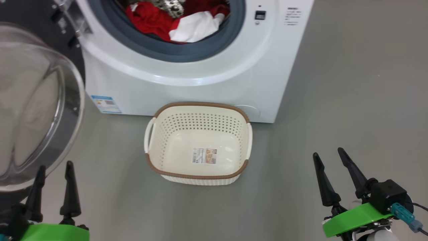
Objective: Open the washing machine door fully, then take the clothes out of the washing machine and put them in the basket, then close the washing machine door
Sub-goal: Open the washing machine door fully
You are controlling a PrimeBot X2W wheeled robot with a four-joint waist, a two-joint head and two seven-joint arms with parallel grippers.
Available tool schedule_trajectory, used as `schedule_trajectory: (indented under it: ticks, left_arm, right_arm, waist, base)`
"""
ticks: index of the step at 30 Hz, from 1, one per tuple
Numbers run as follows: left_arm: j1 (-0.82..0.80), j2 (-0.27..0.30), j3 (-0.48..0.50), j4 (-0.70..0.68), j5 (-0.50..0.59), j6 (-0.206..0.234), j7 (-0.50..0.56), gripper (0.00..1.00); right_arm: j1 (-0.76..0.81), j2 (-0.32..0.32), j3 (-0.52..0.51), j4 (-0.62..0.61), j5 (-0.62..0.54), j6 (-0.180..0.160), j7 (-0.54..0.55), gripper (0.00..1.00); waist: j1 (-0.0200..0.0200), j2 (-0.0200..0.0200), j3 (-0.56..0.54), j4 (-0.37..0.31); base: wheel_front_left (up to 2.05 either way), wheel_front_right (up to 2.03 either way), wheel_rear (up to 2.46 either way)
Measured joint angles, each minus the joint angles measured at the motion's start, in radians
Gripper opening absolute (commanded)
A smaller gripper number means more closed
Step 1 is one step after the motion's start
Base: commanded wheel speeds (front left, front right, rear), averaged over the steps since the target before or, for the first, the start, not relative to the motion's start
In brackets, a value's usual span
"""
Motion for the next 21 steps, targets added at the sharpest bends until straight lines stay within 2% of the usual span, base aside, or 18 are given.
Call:
schedule_trajectory:
  ticks: [13,21]
  left_arm:
    - [0.020,0.054,-0.151,-0.065,-0.037,0.000,0.000,1.00]
    - [0.043,0.071,-0.203,-0.084,-0.071,0.000,0.000,1.00]
  right_arm:
    - [0.001,0.003,-0.046,-0.014,0.040,0.000,0.000,1.00]
    - [0.003,0.004,-0.058,-0.021,0.046,0.000,0.000,1.00]
  waist:
    - [0.0000,0.0000,0.005,-0.124]
    - [0.0000,0.0000,0.008,-0.189]
  base:
    - [0.00,0.00,0.00]
    - [0.00,0.00,0.00]
